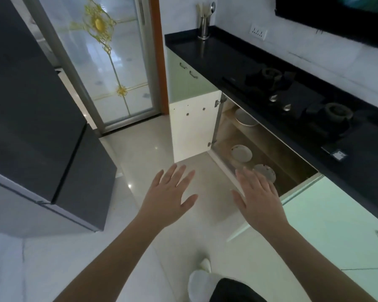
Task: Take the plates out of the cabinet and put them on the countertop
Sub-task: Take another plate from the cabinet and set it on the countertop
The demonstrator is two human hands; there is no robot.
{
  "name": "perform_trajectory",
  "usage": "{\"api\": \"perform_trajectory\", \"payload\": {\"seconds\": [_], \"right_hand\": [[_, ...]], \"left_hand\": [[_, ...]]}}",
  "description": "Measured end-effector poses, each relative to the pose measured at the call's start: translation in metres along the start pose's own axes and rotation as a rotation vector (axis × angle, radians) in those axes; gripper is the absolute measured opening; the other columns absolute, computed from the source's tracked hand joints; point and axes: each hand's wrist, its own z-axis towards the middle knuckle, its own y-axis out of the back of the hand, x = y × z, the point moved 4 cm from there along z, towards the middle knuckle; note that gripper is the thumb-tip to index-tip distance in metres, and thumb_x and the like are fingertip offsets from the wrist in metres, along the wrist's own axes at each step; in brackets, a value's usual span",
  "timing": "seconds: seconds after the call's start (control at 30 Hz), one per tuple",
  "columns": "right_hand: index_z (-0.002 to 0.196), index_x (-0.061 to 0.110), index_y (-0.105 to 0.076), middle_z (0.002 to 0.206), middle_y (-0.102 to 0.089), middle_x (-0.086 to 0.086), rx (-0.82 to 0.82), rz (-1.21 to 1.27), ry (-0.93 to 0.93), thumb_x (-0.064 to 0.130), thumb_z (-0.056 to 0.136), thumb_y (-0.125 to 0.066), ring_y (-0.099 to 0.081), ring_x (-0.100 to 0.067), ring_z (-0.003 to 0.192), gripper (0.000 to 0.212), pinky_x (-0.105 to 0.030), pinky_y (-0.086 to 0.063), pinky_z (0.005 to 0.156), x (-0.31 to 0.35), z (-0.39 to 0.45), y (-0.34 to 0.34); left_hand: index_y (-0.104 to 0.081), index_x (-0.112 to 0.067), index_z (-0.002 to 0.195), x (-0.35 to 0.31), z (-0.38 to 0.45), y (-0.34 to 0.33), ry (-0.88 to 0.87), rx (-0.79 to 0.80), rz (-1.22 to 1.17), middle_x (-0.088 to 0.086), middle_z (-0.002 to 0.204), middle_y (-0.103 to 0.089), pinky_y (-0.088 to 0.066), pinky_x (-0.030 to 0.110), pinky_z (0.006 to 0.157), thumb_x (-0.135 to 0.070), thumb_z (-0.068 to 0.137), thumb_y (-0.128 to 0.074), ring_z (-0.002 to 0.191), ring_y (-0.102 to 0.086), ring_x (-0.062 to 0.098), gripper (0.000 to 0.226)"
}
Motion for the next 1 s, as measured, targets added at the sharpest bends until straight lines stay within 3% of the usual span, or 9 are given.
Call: {"api": "perform_trajectory", "payload": {"seconds": [0.23, 0.63, 0.73, 0.87, 1.0], "right_hand": [[0.152, 0.029, -0.013, 0.161, -0.019, 0.002, 0.085, 0.081, -0.041, 0.062, 0.094, -0.013, -0.016, -0.022, 0.148, 0.066, -0.046, -0.017, 0.12, -0.011, 0.095, -0.019], [0.15, 0.028, -0.022, 0.156, -0.032, 0.001, 0.042, 0.114, -0.148, 0.063, 0.092, -0.009, -0.029, -0.024, 0.144, 0.068, -0.044, -0.024, 0.117, -0.017, 0.232, -0.016], [0.149, 0.027, -0.026, 0.154, -0.037, 0.0, 0.011, 0.129, -0.222, 0.061, 0.093, -0.013, -0.033, -0.024, 0.142, 0.068, -0.043, -0.025, 0.115, -0.019, 0.265, -0.012], [0.149, 0.03, -0.025, 0.157, -0.029, 0.002, -0.007, 0.157, -0.327, 0.063, 0.092, -0.014, -0.024, -0.022, 0.146, 0.067, -0.045, -0.021, 0.117, -0.013, 0.319, -0.021], [0.15, 0.028, -0.025, 0.159, -0.027, 0.001, 0.015, 0.182, -0.387, 0.057, 0.095, -0.03, -0.024, -0.023, 0.146, 0.063, -0.048, -0.026, 0.117, 0.0, 0.369, -0.031]], "left_hand": [[-0.018, -0.029, 0.156, 0.021, 0.115, -0.007, -0.083, 0.03, 0.012, 0.0, 0.164, -0.02, -0.011, 0.044, 0.121, -0.063, 0.097, -0.015, 0.152, -0.012, 0.022, 0.068], [-0.013, -0.031, 0.157, 0.085, 0.242, -0.008, -0.151, 0.086, -0.029, -0.002, 0.165, -0.016, -0.001, 0.037, 0.12, -0.064, 0.097, -0.014, 0.152, -0.004, 0.018, 0.067], [-0.017, -0.03, 0.156, 0.107, 0.285, -0.012, -0.201, 0.083, -0.026, 0.0, 0.164, -0.019, -0.007, 0.039, 0.121, -0.062, 0.098, -0.018, 0.152, -0.007, 0.02, 0.067], [-0.027, -0.027, 0.154, 0.139, 0.349, -0.017, -0.283, 0.031, -0.023, 0.001, 0.161, -0.029, -0.014, 0.042, 0.12, -0.061, 0.096, -0.016, 0.151, -0.017, 0.022, 0.068], [-0.041, -0.019, 0.148, 0.159, 0.413, -0.02, -0.44, 0.002, -0.067, 0.004, 0.154, -0.043, -0.02, 0.042, 0.118, -0.054, 0.096, -0.025, 0.147, -0.027, 0.023, 0.065]]}}
